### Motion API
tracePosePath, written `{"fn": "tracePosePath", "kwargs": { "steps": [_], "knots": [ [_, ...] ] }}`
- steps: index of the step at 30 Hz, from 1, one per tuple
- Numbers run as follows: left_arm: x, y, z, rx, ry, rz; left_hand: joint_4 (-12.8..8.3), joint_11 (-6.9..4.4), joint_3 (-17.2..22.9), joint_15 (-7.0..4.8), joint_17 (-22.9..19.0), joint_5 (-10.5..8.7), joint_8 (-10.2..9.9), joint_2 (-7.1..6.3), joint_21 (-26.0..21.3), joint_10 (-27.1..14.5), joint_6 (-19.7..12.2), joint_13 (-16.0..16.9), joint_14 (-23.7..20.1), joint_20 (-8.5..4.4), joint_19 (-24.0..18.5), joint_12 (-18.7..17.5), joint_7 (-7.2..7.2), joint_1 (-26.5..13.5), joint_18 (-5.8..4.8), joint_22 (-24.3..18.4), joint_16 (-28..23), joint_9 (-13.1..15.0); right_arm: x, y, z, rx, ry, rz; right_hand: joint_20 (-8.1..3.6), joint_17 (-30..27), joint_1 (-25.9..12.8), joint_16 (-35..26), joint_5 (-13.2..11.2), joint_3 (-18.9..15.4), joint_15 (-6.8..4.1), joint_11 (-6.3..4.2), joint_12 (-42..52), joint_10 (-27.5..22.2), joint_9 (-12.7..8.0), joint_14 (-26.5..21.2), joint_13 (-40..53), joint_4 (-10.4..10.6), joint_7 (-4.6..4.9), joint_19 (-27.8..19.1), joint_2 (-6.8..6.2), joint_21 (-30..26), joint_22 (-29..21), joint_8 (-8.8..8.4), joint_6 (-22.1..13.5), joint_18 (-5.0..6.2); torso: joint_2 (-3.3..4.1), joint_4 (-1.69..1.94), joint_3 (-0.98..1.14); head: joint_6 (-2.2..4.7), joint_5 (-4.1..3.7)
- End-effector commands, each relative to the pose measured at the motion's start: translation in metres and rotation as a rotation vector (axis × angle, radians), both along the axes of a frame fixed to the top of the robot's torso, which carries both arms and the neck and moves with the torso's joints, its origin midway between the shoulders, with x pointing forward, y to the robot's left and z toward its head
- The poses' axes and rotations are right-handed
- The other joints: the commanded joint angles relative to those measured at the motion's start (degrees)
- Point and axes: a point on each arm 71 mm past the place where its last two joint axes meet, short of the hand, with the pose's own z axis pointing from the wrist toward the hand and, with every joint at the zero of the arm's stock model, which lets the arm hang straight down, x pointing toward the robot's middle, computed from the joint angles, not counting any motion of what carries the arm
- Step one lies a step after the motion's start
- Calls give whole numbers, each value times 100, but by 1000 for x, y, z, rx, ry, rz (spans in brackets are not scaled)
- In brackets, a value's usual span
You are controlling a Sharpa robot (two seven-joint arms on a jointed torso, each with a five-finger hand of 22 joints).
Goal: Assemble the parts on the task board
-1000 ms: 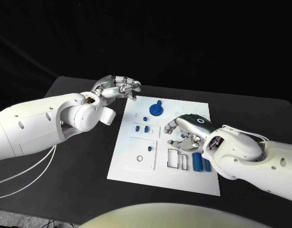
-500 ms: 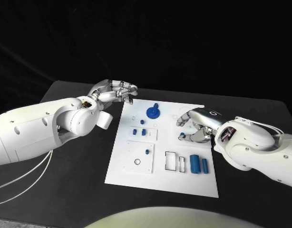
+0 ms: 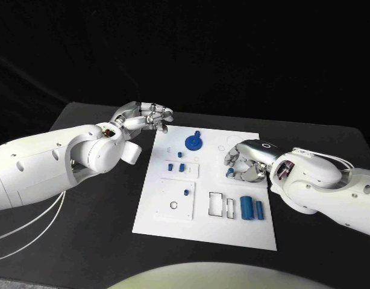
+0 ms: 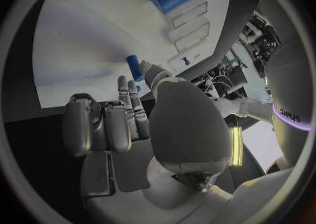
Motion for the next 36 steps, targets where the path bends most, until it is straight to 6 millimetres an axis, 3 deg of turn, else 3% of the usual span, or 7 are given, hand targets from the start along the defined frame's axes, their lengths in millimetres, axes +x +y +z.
{"fn": "tracePosePath", "kwargs": {
  "steps": [1,7,10,12,18,24,36],
  "knots": [
    [-1,-2,1,-8,0,-16,-18,11,-17,39,8,-18,23,3,-37,-44,-22,7,-14,34,5,5,1,-61,54,-6,-18,7,-2,2,-3,-26,23,21,-7,33,30,42,0,146,-48,4,28,110,-21,233,3,18,-4,112,-46,103,1141,38,85,-121,-4,-2,-4,-6,-12],
    [-1,-1,0,-7,1,-15,-18,11,-17,39,8,-18,23,3,-37,-44,-22,7,-14,34,5,5,1,-61,54,-6,-18,7,-3,5,-4,-15,24,26,-39,47,-17,69,1,610,-83,-34,4,438,-15,253,-5,68,-20,236,-77,425,1224,146,297,-183,-2,2,-2,-19,-26],
    [-1,-1,0,-7,1,-14,-18,11,-17,39,8,-18,23,3,-37,-44,-22,7,-14,34,5,5,1,-61,54,-6,-18,7,-4,6,-4,-12,24,25,-74,56,-7,84,-58,864,-127,-92,-13,661,35,261,4,33,-75,279,-56,546,1254,236,429,-205,-1,0,-4,-18,-25],
    [-1,-1,0,-7,1,-14,-20,11,-14,38,10,-18,29,9,-38,-46,-25,10,-11,34,9,8,1,-62,55,-7,-16,10,-4,6,-4,-11,23,23,-106,55,-20,89,-321,1100,-153,-120,-83,769,83,262,3,-22,-98,278,-54,556,1254,282,459,-206,-3,1,-6,-20,-26],
    [-1,0,0,-6,1,-13,-20,11,-14,38,10,-18,29,9,-38,-46,-25,10,-11,34,9,8,1,-62,55,-7,-16,10,-3,6,-3,-7,6,9,-146,78,-14,108,-443,1412,-206,-183,-109,991,202,270,55,-180,-156,320,-6,680,1286,408,575,-229,-4,1,-5,-31,-21],
    [-1,0,0,-6,1,-11,-22,10,-12,37,11,-18,34,14,-39,-48,-29,13,-8,34,12,11,1,-62,56,-8,-15,13,-2,4,0,7,-41,-14,-203,95,55,122,-505,1603,-266,-256,-82,1189,362,277,159,-428,-199,387,57,864,1334,558,692,-266,-5,1,-6,-34,-17],
    [0,0,0,-5,0,-8,-24,10,-7,37,13,-18,41,23,-41,-51,-33,17,-7,35,17,15,2,-63,57,-9,-13,17,-15,13,24,99,-69,5,-220,67,39,108,-474,1641,-280,-270,-83,1232,424,271,207,-512,-204,386,48,866,1334,597,698,-266,-13,-2,-9,-20,-10]
  ]
}}
